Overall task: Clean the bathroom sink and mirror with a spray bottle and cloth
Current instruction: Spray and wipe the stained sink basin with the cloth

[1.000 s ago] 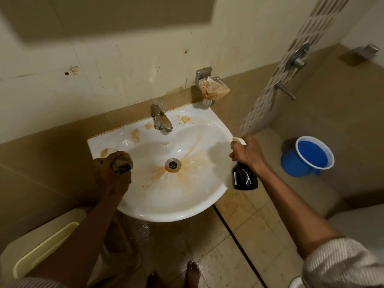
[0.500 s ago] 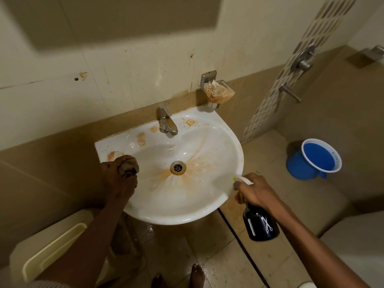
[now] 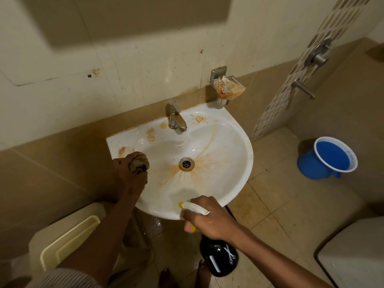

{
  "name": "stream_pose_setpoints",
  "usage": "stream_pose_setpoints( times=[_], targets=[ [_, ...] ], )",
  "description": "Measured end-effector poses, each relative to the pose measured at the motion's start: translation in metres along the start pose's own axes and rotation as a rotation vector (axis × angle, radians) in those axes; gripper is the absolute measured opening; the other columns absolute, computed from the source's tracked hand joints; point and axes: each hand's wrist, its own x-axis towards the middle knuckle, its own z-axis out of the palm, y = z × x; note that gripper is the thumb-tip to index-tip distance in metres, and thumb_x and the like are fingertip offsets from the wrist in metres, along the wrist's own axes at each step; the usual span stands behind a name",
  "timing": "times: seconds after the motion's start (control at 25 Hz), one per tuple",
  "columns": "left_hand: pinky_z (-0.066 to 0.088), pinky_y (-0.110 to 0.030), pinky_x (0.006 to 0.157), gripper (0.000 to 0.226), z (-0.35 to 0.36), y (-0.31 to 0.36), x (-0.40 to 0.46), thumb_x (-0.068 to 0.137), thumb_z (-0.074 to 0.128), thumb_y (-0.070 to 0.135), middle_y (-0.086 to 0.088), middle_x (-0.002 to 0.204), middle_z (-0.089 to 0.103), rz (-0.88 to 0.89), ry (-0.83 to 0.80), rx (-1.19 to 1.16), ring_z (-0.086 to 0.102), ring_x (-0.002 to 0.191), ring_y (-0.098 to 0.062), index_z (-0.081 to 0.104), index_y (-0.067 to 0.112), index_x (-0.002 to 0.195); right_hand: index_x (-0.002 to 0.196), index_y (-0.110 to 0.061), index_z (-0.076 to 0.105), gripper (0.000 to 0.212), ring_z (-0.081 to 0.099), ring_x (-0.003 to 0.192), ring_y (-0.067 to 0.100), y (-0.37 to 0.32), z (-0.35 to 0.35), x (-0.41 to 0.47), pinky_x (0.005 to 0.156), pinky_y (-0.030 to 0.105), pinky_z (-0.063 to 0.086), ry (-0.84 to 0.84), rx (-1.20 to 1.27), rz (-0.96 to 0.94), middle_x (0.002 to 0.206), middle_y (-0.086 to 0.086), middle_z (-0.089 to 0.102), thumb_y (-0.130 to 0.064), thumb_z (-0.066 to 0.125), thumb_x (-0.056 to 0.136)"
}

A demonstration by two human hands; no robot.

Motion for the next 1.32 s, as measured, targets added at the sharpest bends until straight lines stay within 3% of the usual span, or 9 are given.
stream_pose_setpoints(
  times=[0.08,0.16,0.28,0.48,0.68,0.84,0.92,1.08,1.32],
  targets=[
    [0.05,-0.039,0.083,0.059,0.0,0.0,-0.002,0.069,0.066,-0.013,-0.026,0.12,0.051,0.017,0.004,0.036,0.055,0.096,-0.032,0.066,0.025,0.114,0.084,-0.002,0.074,0.033,0.075,0.07,0.026,-0.003,0.009,0.008,0.078,0.04,0.062,0.055,-0.001,-0.025,0.077,0.012,0.08,-0.03,0.059,0.092],
    [0.059,-0.05,0.077,0.067,0.001,-0.009,0.001,0.065,0.067,0.002,-0.023,0.116,0.055,0.005,-0.021,0.007,0.063,0.091,-0.041,0.059,0.056,0.105,0.1,-0.008,0.076,0.037,0.077,0.084,0.028,0.003,0.01,0.018,0.086,0.041,0.061,0.117,0.003,0.022,0.09,0.011,0.081,-0.04,0.059,0.092],
    [0.06,-0.056,0.069,0.062,0.003,-0.019,0.005,0.065,0.069,0.005,-0.024,0.114,0.056,-0.011,-0.036,0.015,0.065,0.087,-0.045,0.055,0.056,0.097,0.131,-0.02,0.064,0.051,0.075,0.101,0.026,0.016,-0.008,0.026,0.096,0.04,0.058,0.187,-0.04,0.166,0.117,0.01,0.074,-0.05,0.06,0.089],
    [0.056,-0.036,0.069,0.055,0.002,-0.002,-0.002,0.071,0.069,-0.007,-0.018,0.122,0.048,0.013,-0.037,-0.017,0.058,0.088,-0.034,0.064,0.028,0.113,0.116,-0.012,0.065,0.026,0.078,0.085,0.024,0.017,-0.054,0.02,0.083,0.037,0.062,0.36,-0.003,0.197,0.091,0.009,0.082,-0.031,0.062,0.099],
    [0.058,-0.037,0.045,0.06,0.007,-0.031,0.011,0.063,0.059,0.006,-0.032,0.112,0.052,-0.017,-0.094,0.016,0.064,0.072,-0.049,0.064,0.053,0.1,0.112,-0.005,0.065,0.032,0.078,0.08,0.024,0.03,-0.081,0.03,0.082,0.042,0.064,0.492,0.018,0.221,0.082,0.008,0.081,-0.032,0.062,0.096],
    [0.054,-0.03,0.044,0.061,0.007,-0.025,0.012,0.064,0.061,0.009,-0.03,0.112,0.052,0.005,-0.115,0.006,0.065,0.077,-0.05,0.061,0.057,0.102,0.115,-0.014,0.066,0.035,0.078,0.085,0.025,0.027,-0.1,0.043,0.09,0.046,0.061,0.573,0.017,0.211,0.08,0.003,0.082,-0.04,0.058,0.093],
    [0.057,-0.035,0.05,0.072,0.007,-0.015,0.009,0.069,0.065,-0.003,-0.022,0.119,0.047,0.002,-0.082,0.009,0.064,0.083,-0.044,0.055,0.064,0.092,0.093,-0.019,0.071,0.028,0.077,0.084,0.027,0.025,-0.108,0.049,0.087,0.048,0.061,0.666,0.008,0.102,0.079,0.003,0.081,-0.042,0.055,0.092],
    [0.06,-0.043,0.066,0.058,0.004,0.0,0.008,0.068,0.063,-0.009,-0.016,0.123,0.042,0.067,0.003,0.003,0.061,0.091,-0.043,0.062,0.038,0.102,0.078,-0.015,0.076,0.032,0.076,0.071,0.021,0.022,-0.127,0.055,0.076,0.041,0.062,0.798,0.026,-0.032,0.067,0.001,0.078,-0.034,0.057,0.095],
    [0.062,-0.04,0.055,0.056,0.01,0.026,0.043,0.065,0.063,-0.009,-0.01,0.123,0.037,0.109,0.05,-0.007,0.057,0.1,-0.037,0.066,0.024,0.11,0.094,-0.015,0.079,0.021,0.078,0.076,0.019,0.01,-0.13,0.055,0.067,0.035,0.062,0.595,0.165,-0.121,0.077,0.007,0.081,-0.025,0.062,0.1]
  ],
)
